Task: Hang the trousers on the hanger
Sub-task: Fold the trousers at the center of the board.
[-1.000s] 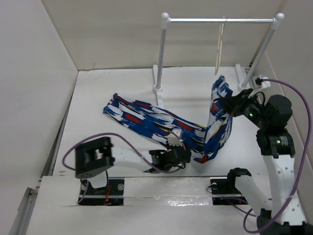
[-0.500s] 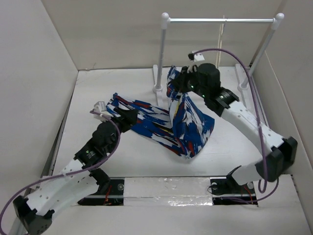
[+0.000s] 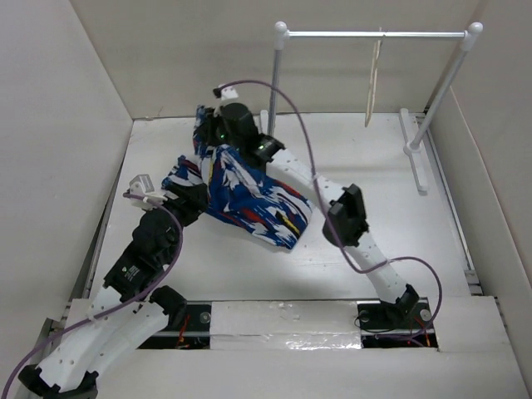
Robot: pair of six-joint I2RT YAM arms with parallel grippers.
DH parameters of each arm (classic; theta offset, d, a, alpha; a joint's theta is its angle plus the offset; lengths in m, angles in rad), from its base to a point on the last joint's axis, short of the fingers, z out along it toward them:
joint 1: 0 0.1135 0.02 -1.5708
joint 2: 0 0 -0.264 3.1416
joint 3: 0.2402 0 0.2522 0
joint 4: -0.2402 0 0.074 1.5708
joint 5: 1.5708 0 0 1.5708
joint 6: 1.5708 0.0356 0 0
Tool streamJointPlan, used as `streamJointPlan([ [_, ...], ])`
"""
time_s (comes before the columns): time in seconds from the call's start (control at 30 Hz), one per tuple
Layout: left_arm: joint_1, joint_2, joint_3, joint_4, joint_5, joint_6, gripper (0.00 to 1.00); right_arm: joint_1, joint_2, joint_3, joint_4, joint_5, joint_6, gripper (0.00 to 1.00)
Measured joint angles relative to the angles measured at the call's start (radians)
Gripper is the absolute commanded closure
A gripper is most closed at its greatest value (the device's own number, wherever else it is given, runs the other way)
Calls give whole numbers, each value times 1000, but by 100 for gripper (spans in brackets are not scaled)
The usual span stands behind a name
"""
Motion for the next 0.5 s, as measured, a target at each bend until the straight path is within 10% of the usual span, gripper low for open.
streamJointPlan([
  [0.03, 0, -8, 8, -8, -14, 0, 40, 18, 75, 76, 12, -5, 11, 45],
  [0.07, 0, -20, 14, -17, -32, 0, 40, 35, 137, 124, 29, -13, 30, 0],
  [0.2, 0, -88, 18, -46, -112, -16, 35, 79, 224, 91, 51, -84, 59, 0],
  [0.43, 2, -71, -14, 4, -161, -64, 28, 69, -235, -743, 204, -93, 32, 0],
  [0.5, 2, 6, -26, 40, -165, -72, 26, 54, -441, -951, 291, -61, 17, 17],
])
